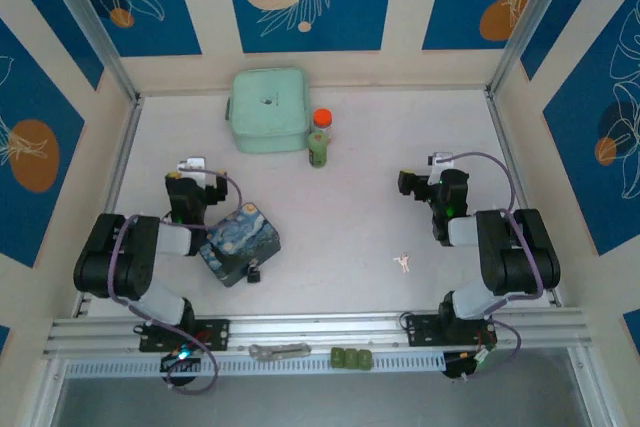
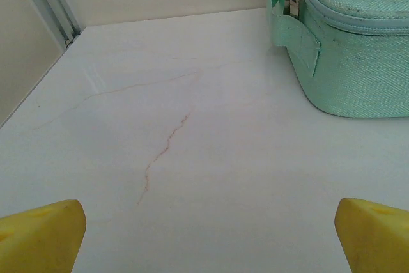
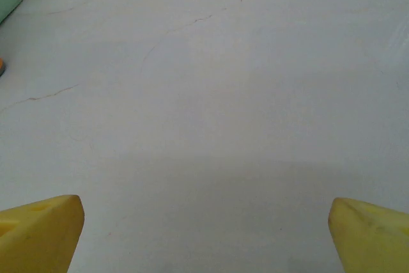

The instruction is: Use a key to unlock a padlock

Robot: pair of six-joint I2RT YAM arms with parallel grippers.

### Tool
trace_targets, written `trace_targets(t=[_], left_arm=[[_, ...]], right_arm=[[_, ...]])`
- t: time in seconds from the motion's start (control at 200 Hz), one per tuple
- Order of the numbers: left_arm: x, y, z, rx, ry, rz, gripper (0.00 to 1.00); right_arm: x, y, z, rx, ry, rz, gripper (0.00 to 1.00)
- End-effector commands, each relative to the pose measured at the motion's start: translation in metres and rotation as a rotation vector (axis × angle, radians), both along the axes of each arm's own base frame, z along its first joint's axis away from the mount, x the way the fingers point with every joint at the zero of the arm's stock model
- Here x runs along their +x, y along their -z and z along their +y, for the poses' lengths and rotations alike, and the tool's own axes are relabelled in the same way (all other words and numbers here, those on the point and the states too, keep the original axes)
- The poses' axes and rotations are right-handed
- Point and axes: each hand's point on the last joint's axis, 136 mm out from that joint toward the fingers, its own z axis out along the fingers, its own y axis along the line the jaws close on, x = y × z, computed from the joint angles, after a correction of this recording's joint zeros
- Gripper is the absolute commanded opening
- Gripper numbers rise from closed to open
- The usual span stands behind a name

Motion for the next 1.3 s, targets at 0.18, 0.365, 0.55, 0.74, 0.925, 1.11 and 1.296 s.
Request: trace_targets(t=[0.18,0.365,0.55,0.74,0.925,1.11,1.296], left_arm=[[0.000,-0.001,-0.004,0.001,0.010,-0.012,1.00],[0.001,-0.001,-0.005,0.001,0.011,-0.011,1.00],[0.001,-0.001,-0.004,-0.001,0.010,-0.009,1.00],[0.001,0.000,-0.004,-0.003,0.011,-0.006,1.00],[0.001,0.000,-0.004,-0.003,0.010,-0.006,1.00],[0.000,-0.004,-0.003,0.001,0.002,-0.021,1.00],[-0.013,-0.041,0.007,0.023,-0.065,-0.019,1.00]], right_arm=[[0.008,-0.019,0.002,0.012,-0.009,-0.061,0.99],[0.008,-0.018,0.003,0.012,-0.010,-0.059,0.99],[0.008,-0.018,0.002,0.017,-0.011,-0.056,0.99],[0.008,-0.018,0.002,0.016,-0.011,-0.057,0.99],[0.007,-0.018,0.002,0.015,-0.012,-0.058,0.99],[0.008,-0.026,0.002,-0.016,0.014,-0.071,0.99],[0.007,-0.061,0.015,-0.102,0.008,-0.062,0.99]])
